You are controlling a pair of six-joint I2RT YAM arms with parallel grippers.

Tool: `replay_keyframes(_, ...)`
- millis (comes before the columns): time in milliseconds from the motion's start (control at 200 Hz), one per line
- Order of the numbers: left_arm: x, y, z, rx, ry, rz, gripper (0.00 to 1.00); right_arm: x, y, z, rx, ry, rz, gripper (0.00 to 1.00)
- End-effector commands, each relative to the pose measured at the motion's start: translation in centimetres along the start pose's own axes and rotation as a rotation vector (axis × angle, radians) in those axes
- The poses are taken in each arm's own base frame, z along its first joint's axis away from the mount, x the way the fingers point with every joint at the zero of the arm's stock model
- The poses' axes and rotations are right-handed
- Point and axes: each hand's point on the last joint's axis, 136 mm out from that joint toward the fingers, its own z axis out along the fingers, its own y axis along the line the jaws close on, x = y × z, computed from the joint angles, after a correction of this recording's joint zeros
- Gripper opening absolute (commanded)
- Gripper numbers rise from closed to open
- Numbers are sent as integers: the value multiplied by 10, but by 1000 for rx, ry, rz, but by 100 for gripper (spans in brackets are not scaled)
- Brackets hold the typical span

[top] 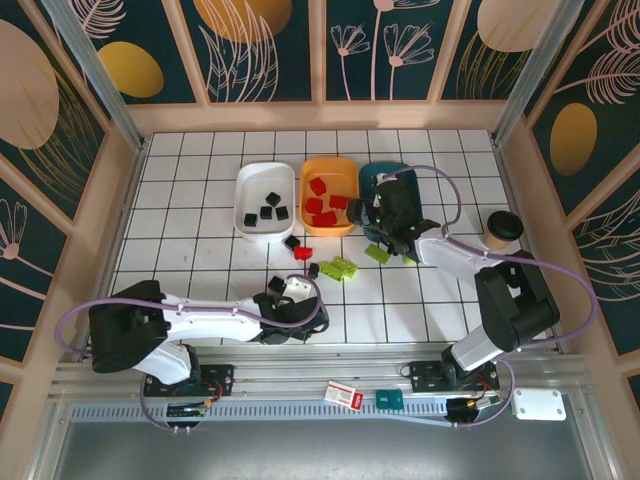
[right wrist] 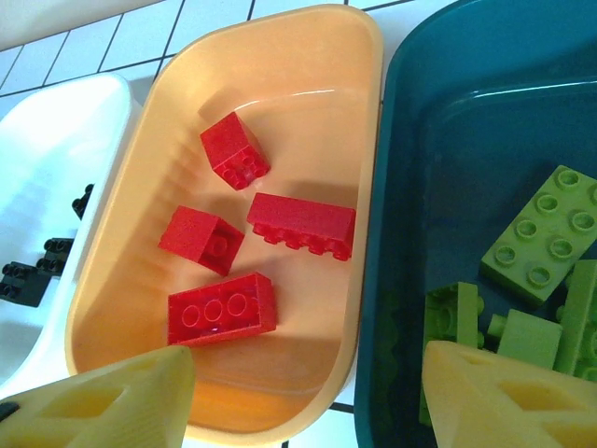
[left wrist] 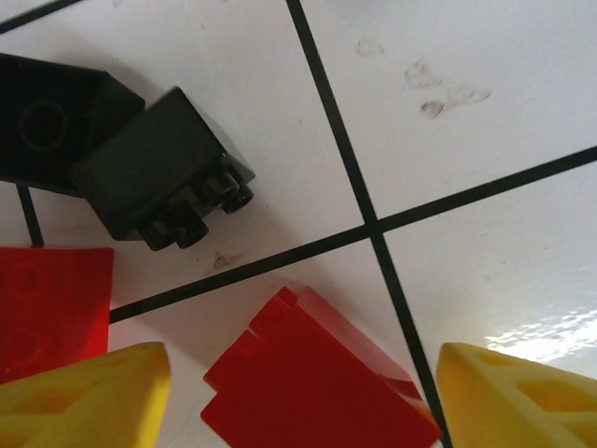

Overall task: Sort the legos into containers by color
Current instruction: Pick up the lego from the middle-left of the table, then place the lego in the container.

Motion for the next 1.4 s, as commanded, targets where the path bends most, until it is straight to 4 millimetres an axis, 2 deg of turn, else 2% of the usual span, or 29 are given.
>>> replay_keyframes(0, -4, -7, 2, 4, -9, 37, 67, -17, 3, -15, -14, -62, 20, 66)
replay_keyframes(105, -1, -9, 9, -13, 6, 63, 62, -16, 2, -21, -13, -70, 18, 66)
replay_keyframes(270, 2, -10, 11, -9, 19, 58, 43, -16, -3, -29, 3, -85, 15, 67)
replay_keyframes(470, -30, -19, -16, 97, -56, -16, 31, -17, -9, -39, 17, -110, 25, 67)
replay_keyframes(586, -70, -16, -32, 179, -118, -102, 29, -18, -14, -48, 23, -132, 39, 67)
replay_keyframes(716, -137, -1, -54, 238, -252, -193, 30, -14, -21, -56, 28, -147, 62, 67)
replay_keyframes(801, -180, 13, -55, 248, -305, -241, 29, -8, -23, -58, 26, -142, 70, 67)
replay_keyframes(841, -194, 21, -47, 245, -312, -261, 28, -5, -23, -58, 24, -137, 71, 67)
replay_keyframes(846, -204, 20, -52, 254, -332, -269, 28, -5, -23, -58, 23, -138, 72, 67)
replay_keyframes(856, -210, 22, -53, 255, -341, -274, 28, -4, -23, -58, 22, -135, 73, 67)
replay_keyframes(976, -259, 38, -34, 211, -375, -304, 28, 3, -25, -58, 22, -123, 79, 67)
replay_keyframes(1066, -283, 45, -10, 197, -360, -333, 28, 8, -26, -58, 16, -113, 82, 67)
replay_keyframes(1096, -285, 46, 8, 187, -332, -341, 28, 10, -26, -58, 14, -109, 84, 67)
replay_keyframes(1216, -301, 52, 44, 154, -298, -362, 27, 17, -26, -57, 2, -93, 81, 67)
replay_keyframes(1306, -313, 51, 59, 149, -292, -372, 28, 25, -23, -56, -19, -77, 72, 67)
replay_keyframes(1396, -323, 53, 71, 146, -285, -387, 36, 32, -23, -57, -27, -72, 61, 67)
